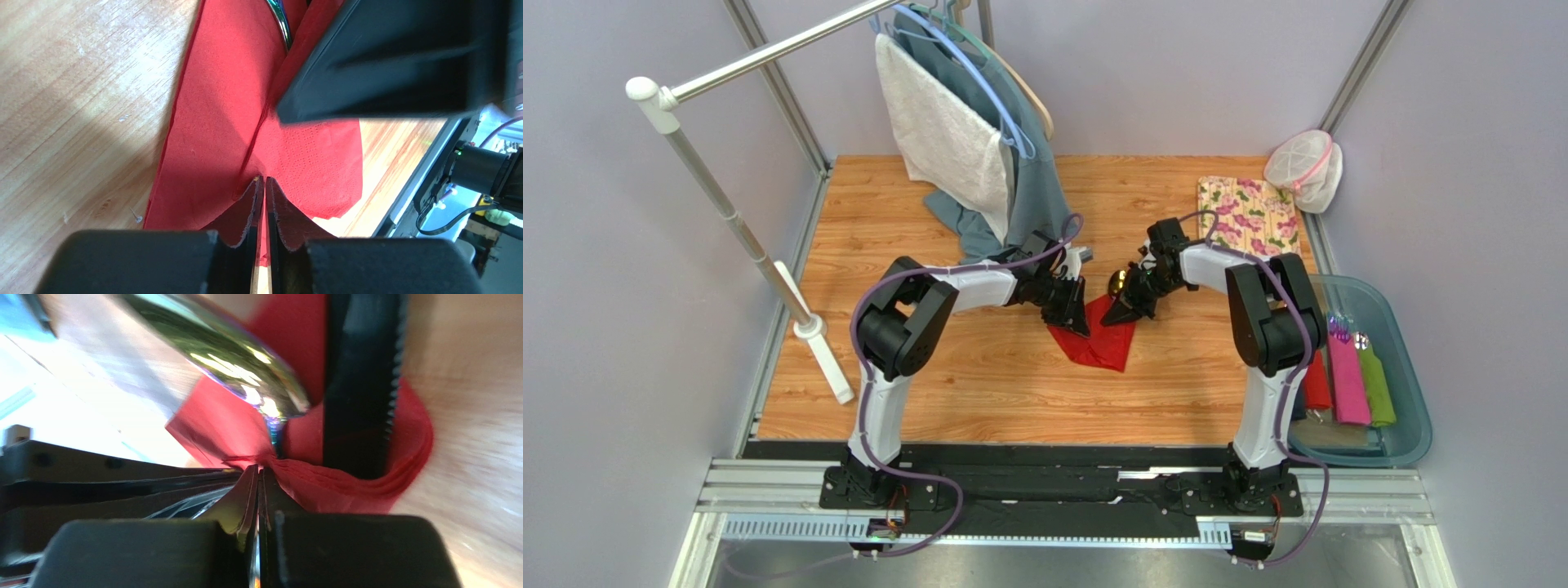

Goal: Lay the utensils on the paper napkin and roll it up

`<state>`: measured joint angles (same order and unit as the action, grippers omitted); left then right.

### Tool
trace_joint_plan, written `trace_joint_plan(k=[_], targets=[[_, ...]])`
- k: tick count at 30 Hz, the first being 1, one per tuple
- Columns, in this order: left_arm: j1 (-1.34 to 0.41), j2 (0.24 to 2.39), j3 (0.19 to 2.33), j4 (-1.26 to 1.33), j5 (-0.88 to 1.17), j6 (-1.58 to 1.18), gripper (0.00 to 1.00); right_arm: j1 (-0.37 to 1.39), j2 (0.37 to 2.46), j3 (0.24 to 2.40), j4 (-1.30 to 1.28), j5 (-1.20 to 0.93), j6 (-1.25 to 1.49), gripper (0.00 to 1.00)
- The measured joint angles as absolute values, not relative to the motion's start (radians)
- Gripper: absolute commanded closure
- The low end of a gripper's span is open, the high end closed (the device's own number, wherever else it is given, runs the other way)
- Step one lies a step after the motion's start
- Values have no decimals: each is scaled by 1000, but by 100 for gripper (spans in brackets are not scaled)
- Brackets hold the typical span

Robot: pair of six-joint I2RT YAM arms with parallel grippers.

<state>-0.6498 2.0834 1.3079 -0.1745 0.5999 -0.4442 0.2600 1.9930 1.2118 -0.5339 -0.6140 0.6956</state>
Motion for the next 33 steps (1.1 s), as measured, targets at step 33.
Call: trace_joint_plan(k=[33], targets=[[-647, 2093, 1331, -213, 599, -445, 88, 346, 1946, 1328, -670, -352, 418, 100]])
